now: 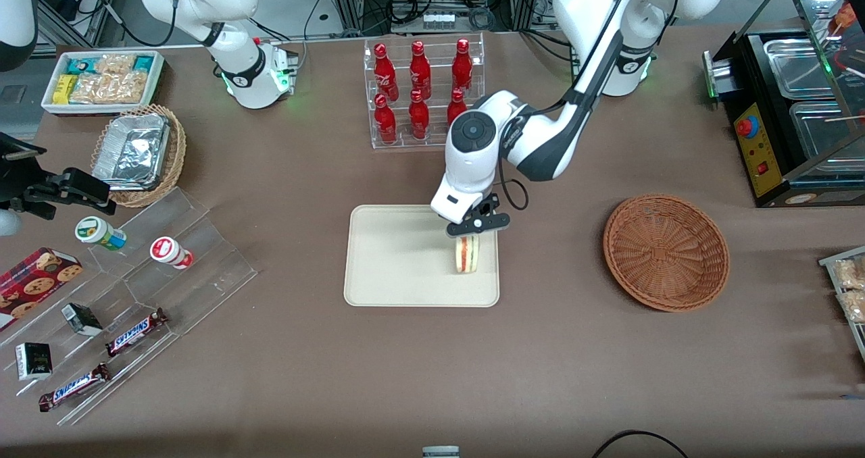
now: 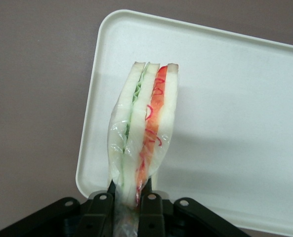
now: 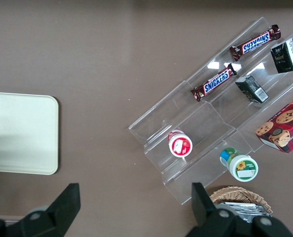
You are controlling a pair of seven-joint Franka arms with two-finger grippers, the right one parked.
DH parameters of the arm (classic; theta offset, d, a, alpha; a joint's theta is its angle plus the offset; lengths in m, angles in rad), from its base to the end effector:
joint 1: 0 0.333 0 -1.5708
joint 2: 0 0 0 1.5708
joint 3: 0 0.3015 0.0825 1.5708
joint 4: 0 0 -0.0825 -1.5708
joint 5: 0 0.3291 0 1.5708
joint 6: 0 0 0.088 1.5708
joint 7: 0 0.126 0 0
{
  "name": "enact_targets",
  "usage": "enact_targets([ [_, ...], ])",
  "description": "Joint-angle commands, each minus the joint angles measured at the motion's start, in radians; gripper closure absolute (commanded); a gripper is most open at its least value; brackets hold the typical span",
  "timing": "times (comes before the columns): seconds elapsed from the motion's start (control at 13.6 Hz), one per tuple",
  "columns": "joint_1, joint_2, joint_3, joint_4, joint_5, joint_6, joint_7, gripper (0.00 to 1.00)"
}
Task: Place sandwich from basket to tray
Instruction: 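Lower the sandwich onto the tray and open the left gripper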
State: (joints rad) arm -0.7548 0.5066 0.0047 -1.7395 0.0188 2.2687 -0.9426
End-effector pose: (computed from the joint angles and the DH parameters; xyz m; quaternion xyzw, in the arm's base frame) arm 0.4523 -0.4207 0.2913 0.9959 0.0899 0.0138 0.0029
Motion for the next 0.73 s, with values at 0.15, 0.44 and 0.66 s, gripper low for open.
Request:
enact_targets([
  [0.15,-0.034,0.076,0.015,0.034,0.021,0.048,0.007,0.82],
  [0.44,-0.034,0.09,0.015,0.032,0.021,0.077,0.01,0.77],
  [0.66,-0.024,0.082,0.017,0.034,0.018,0.069,0.005,0.0],
])
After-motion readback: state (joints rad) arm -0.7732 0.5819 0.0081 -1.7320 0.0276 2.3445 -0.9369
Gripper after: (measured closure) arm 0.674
